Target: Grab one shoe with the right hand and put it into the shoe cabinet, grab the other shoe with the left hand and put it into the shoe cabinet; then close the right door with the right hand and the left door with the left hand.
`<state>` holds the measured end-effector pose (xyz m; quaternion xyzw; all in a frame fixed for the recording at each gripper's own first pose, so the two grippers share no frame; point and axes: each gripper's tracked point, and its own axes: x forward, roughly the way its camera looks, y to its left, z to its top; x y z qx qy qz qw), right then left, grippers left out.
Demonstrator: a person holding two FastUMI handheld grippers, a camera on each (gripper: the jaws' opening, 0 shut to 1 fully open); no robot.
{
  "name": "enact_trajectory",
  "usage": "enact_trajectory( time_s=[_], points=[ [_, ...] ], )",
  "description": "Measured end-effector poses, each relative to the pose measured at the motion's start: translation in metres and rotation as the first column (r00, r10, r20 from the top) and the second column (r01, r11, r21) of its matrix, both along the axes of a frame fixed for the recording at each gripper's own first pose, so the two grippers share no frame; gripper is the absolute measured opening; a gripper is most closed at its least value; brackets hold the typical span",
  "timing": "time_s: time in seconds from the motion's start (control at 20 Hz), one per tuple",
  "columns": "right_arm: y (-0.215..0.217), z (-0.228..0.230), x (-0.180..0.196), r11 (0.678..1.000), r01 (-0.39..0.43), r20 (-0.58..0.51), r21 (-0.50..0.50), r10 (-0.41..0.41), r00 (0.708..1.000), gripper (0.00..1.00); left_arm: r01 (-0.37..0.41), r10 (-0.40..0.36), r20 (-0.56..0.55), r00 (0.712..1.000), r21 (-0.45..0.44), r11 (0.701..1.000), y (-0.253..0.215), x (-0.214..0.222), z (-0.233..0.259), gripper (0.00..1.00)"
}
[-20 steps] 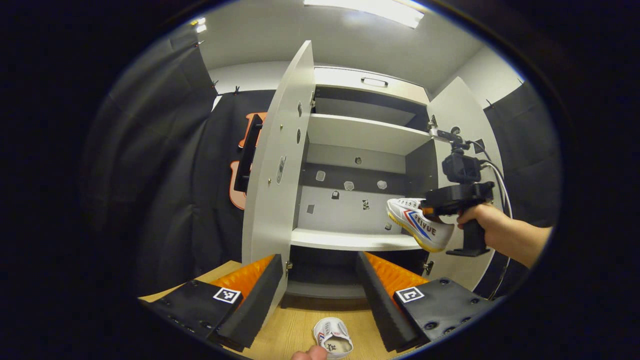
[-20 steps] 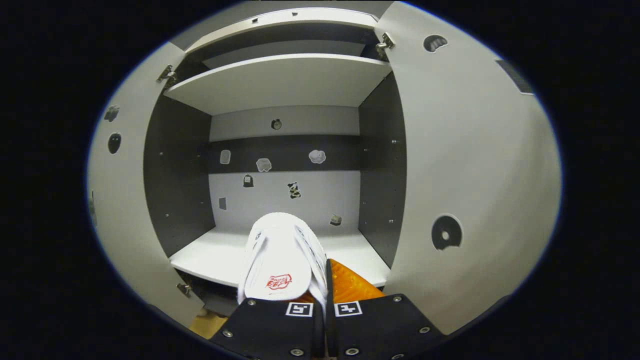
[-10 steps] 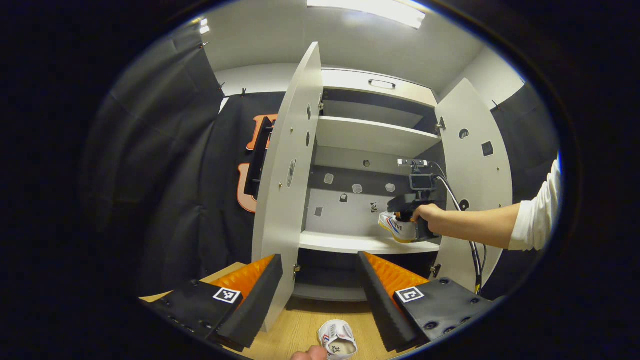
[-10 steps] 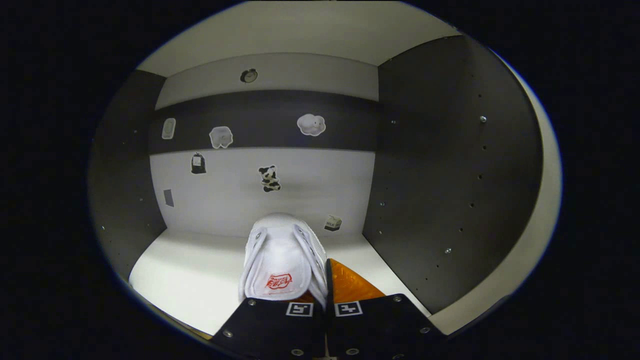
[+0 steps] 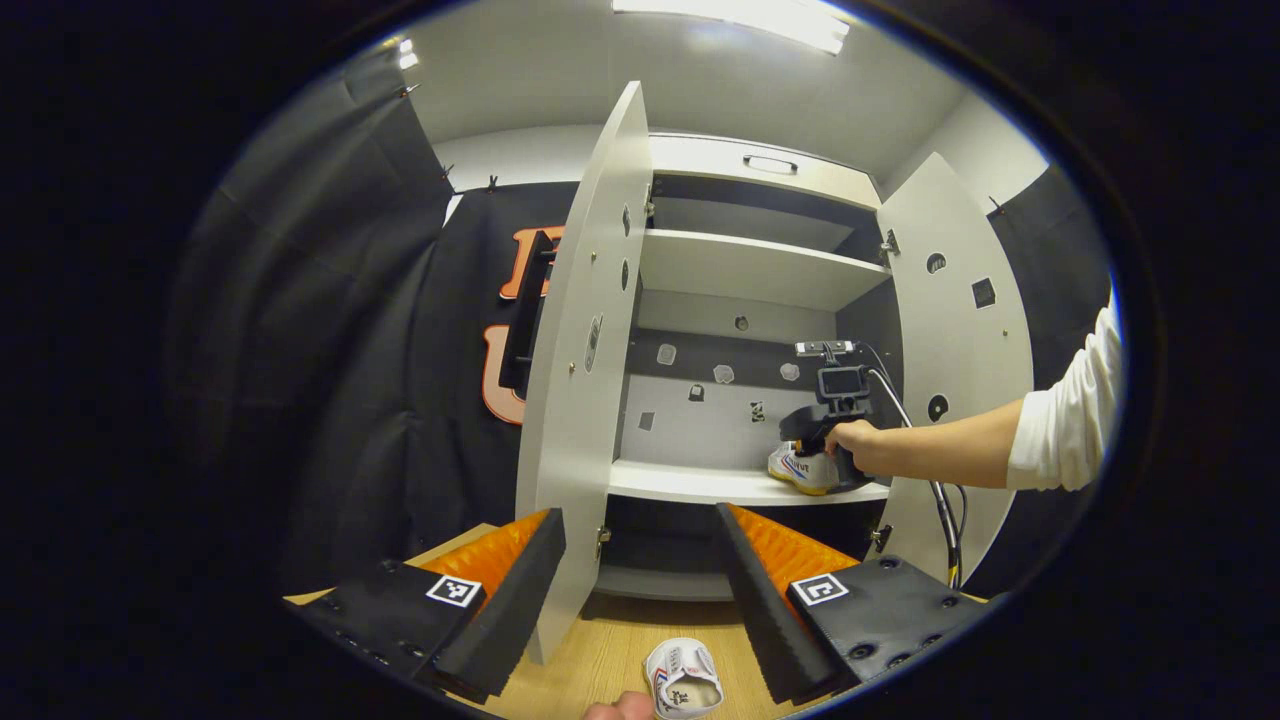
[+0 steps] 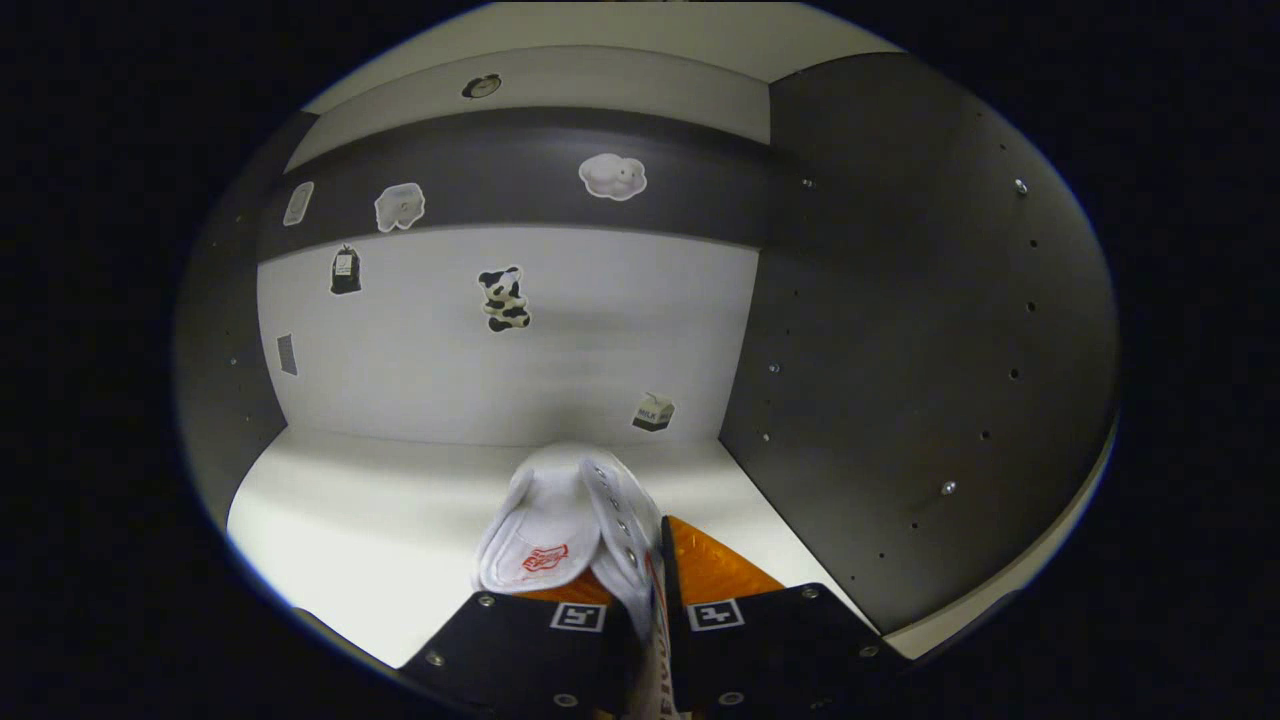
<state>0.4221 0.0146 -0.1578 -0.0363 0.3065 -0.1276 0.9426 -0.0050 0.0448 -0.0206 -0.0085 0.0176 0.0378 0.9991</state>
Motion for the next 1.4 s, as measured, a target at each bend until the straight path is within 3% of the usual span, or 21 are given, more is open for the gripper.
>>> enact_trajectory(
  time_s=[0.1,0.15,0.4,0.45,0.5,0.6,0.7,1.0,1.15,1.4],
  points=[
    [0.001,0.002,-0.001,1.000,-0.015,0.007,0.006,0.015,1.000,0.21,-0.003,0.003,0.000,1.000,0.003,1.000,0.002,0.000,-0.001,0.96],
    [-0.001,0.005,-0.003,1.000,-0.023,0.009,-0.008,0.023,1.000,0.18,-0.005,0.005,0.001,1.000,0.003,1.000,0.003,0.001,0.000,0.96],
    [-0.004,0.025,-0.024,0.995,-0.099,0.035,-0.008,0.099,0.994,0.62,-0.001,0.001,0.005,1.000,0.007,1.000,0.003,-0.001,-0.001,0.97],
    [-0.004,0.032,-0.029,0.992,-0.123,0.047,-0.008,0.123,0.991,0.65,0.001,-0.001,0.005,1.000,0.007,1.000,0.003,-0.001,0.000,0.96],
    [-0.005,0.041,-0.036,0.990,-0.139,0.060,-0.011,0.139,0.988,0.75,0.004,-0.005,0.004,1.000,0.004,1.000,0.002,-0.002,-0.002,0.94],
    [-0.001,0.060,-0.053,0.986,-0.165,0.088,0.004,0.164,0.982,0.86,0.010,-0.010,0.005,1.000,0.001,1.000,0.000,-0.003,-0.002,0.96],
    [0.005,0.087,-0.069,0.980,-0.196,0.139,0.022,0.191,0.972,0.92,0.018,-0.018,0.009,1.000,0.002,1.000,-0.002,-0.003,0.000,0.96],
    [0.029,0.157,-0.144,0.945,-0.325,0.286,-0.037,0.321,0.903,0.94,0.057,-0.057,0.007,0.998,-0.002,0.998,-0.016,-0.003,0.003,0.96],
    [0.040,0.172,-0.193,0.927,-0.376,0.360,0.012,0.347,0.866,0.94,0.071,-0.071,0.003,0.997,0.006,0.997,-0.024,-0.004,0.003,0.96],
    [0.026,0.168,-0.266,0.924,-0.382,0.437,0.026,0.333,0.836,0.94,0.101,-0.101,-0.007,0.995,-0.012,0.995,-0.045,-0.003,0.002,0.96]
  ],
)
